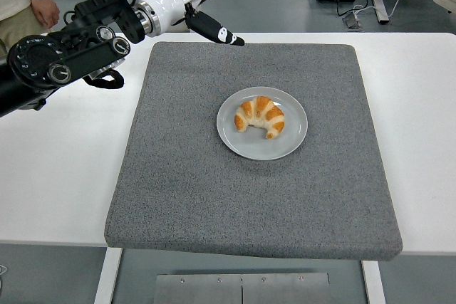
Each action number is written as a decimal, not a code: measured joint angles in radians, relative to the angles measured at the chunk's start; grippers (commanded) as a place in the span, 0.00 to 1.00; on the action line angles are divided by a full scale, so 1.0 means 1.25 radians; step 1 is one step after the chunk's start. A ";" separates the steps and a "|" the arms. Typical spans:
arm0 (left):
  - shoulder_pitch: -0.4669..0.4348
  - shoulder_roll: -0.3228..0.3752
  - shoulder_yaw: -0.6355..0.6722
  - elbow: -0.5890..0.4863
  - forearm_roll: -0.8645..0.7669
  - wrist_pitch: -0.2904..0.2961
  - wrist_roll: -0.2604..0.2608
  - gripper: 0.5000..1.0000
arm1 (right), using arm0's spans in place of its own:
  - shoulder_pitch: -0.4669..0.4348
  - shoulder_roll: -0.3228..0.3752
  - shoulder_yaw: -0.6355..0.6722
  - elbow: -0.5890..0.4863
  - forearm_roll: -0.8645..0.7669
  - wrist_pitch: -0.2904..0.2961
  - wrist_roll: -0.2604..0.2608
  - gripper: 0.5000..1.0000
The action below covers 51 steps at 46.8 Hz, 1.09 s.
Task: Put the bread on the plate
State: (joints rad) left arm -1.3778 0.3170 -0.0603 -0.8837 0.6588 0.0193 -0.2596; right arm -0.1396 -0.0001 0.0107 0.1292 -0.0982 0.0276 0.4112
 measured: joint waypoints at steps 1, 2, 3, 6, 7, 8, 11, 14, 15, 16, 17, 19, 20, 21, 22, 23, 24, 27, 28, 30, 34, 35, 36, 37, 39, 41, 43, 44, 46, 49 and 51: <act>0.001 0.005 -0.008 -0.001 -0.011 -0.003 0.000 0.94 | 0.000 0.000 0.000 0.000 0.000 0.000 0.000 1.00; 0.003 0.009 -0.017 -0.003 -0.024 -0.006 0.000 0.94 | 0.000 0.000 0.000 0.000 0.000 0.000 0.000 1.00; 0.007 0.014 -0.026 -0.004 -0.040 -0.009 0.000 0.94 | 0.000 0.000 0.000 0.000 0.000 0.000 0.000 1.00; 0.014 0.025 -0.049 -0.005 -0.082 -0.023 0.000 0.94 | 0.000 0.000 0.000 0.000 0.000 0.000 0.000 1.00; 0.016 0.028 -0.054 -0.005 -0.093 -0.028 0.000 0.94 | 0.000 0.000 0.000 0.000 0.000 0.000 0.000 1.00; 0.019 0.032 -0.059 -0.005 -0.106 -0.033 0.000 0.94 | 0.000 0.000 0.000 0.000 0.000 0.000 0.000 1.00; 0.027 0.041 -0.079 -0.004 -0.152 -0.040 0.001 0.94 | 0.000 0.000 0.000 0.000 0.000 0.000 0.000 1.00; 0.041 0.046 -0.105 -0.003 -0.201 -0.042 0.002 0.94 | 0.000 0.000 0.000 0.000 0.000 0.000 0.000 1.00; 0.046 0.047 -0.114 -0.002 -0.215 -0.042 0.002 0.94 | 0.000 0.000 0.000 0.000 0.000 0.000 0.000 1.00; 0.051 0.047 -0.123 -0.001 -0.228 -0.042 0.002 0.94 | 0.000 0.000 0.000 0.000 0.000 0.000 0.000 1.00; 0.057 0.047 -0.135 0.001 -0.243 -0.042 0.003 0.94 | 0.000 0.000 0.000 0.000 0.000 0.000 0.000 1.00; 0.065 0.047 -0.152 0.004 -0.258 -0.043 0.003 0.94 | 0.000 0.000 0.000 0.000 0.000 0.000 0.000 1.00; 0.069 0.047 -0.162 0.007 -0.263 -0.042 0.003 0.94 | 0.000 0.000 0.000 0.000 0.000 0.000 0.000 1.00; 0.075 0.045 -0.176 0.013 -0.269 -0.040 0.003 0.94 | 0.000 0.000 0.000 0.000 0.000 0.000 0.000 1.00; 0.078 0.044 -0.185 0.017 -0.272 -0.039 0.003 0.94 | 0.000 0.000 0.000 0.000 0.000 0.000 0.000 1.00; 0.084 0.043 -0.195 0.023 -0.275 -0.039 0.002 0.94 | 0.000 0.000 0.000 0.000 0.000 0.000 0.000 1.00; 0.094 0.041 -0.211 0.032 -0.278 -0.039 0.002 0.94 | 0.000 0.000 0.000 0.000 0.000 0.000 0.000 1.00; 0.118 0.038 -0.244 0.043 -0.283 -0.041 0.002 0.94 | 0.000 0.000 0.000 0.000 0.000 0.000 0.000 1.00; 0.130 0.038 -0.261 0.046 -0.286 -0.044 0.003 0.94 | 0.000 0.000 0.000 0.000 0.000 0.000 0.000 1.00; 0.146 0.037 -0.283 0.050 -0.292 -0.047 0.003 0.94 | 0.000 0.000 0.000 0.000 0.000 0.000 0.000 1.00; 0.177 0.030 -0.332 0.073 -0.311 -0.056 0.008 0.94 | 0.000 0.000 0.000 0.000 0.000 0.000 0.000 1.00; 0.187 0.022 -0.345 0.080 -0.319 -0.062 0.010 0.94 | 0.000 0.000 0.000 0.000 0.000 0.000 0.000 1.00; 0.192 0.017 -0.353 0.085 -0.323 -0.066 0.011 0.94 | 0.000 0.000 0.000 0.000 0.000 0.000 0.000 1.00; 0.198 0.011 -0.361 0.092 -0.328 -0.071 0.012 0.94 | 0.000 0.000 0.000 0.000 0.000 0.000 0.000 1.00; 0.208 -0.003 -0.374 0.110 -0.336 -0.077 0.012 0.94 | 0.000 0.000 0.000 0.000 0.000 0.000 0.000 1.00; 0.215 -0.014 -0.375 0.128 -0.336 -0.079 0.012 0.94 | 0.000 0.000 0.000 0.000 0.000 0.000 0.000 1.00; 0.217 -0.023 -0.375 0.148 -0.337 -0.081 0.012 0.94 | 0.000 0.000 0.000 0.000 0.000 0.000 0.000 1.00; 0.217 -0.027 -0.376 0.157 -0.338 -0.082 0.011 0.94 | 0.000 0.000 0.000 0.000 0.000 0.000 0.000 1.00; 0.217 -0.038 -0.379 0.178 -0.339 -0.088 0.010 0.94 | 0.000 0.000 0.000 0.000 0.000 0.000 0.000 1.00; 0.217 -0.058 -0.383 0.212 -0.341 -0.096 0.010 0.94 | 0.000 0.000 0.000 0.000 0.000 0.000 0.000 1.00; 0.218 -0.077 -0.384 0.244 -0.341 -0.107 0.010 0.94 | 0.000 0.000 0.000 0.000 0.000 0.000 0.000 1.00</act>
State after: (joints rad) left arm -1.1060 0.2205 -0.5409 -0.5782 0.2331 -0.1151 -0.2472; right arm -0.1395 0.0000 0.0107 0.1293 -0.0981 0.0276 0.4111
